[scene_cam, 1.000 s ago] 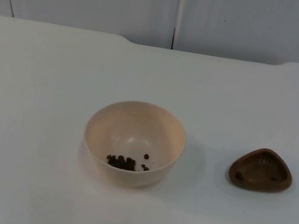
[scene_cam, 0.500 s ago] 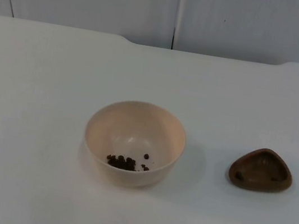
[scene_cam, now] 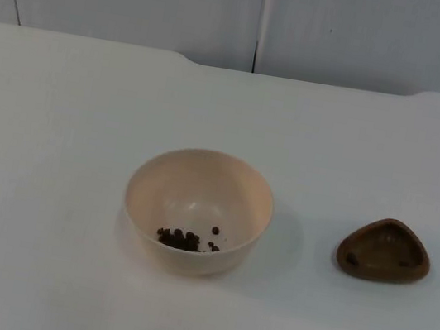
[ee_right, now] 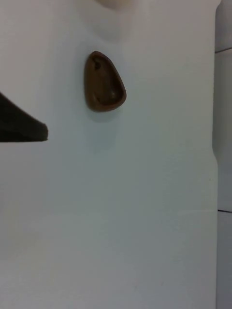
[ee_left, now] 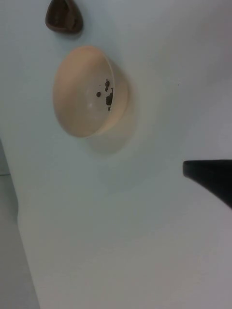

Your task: Pick up the bowl with the left hand and pour the coffee beans from the cup into the bowl with the right hand.

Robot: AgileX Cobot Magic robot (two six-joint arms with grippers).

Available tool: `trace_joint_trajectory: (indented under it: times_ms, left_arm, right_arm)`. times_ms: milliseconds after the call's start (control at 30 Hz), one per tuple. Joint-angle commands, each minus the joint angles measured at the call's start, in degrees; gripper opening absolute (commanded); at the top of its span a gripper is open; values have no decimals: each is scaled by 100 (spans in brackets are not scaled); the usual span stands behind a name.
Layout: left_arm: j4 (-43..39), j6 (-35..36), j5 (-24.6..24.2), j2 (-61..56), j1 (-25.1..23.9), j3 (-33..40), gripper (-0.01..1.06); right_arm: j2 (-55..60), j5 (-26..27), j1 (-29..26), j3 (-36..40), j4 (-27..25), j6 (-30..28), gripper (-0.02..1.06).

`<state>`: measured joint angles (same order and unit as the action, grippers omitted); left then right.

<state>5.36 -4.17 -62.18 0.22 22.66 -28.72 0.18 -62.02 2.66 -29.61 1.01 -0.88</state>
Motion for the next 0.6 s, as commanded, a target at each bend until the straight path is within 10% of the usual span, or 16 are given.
trace_joint_trajectory:
  times_ms: [0,567]
  left_arm:
    - [-13,20,68,-22,5,29,105]
    - [-23,20,68,-22,5,29,105]
  right_arm:
    - [-18,23,-39,7,-13,-23,105]
    - [-18,23,-39,7,-13,-23,105]
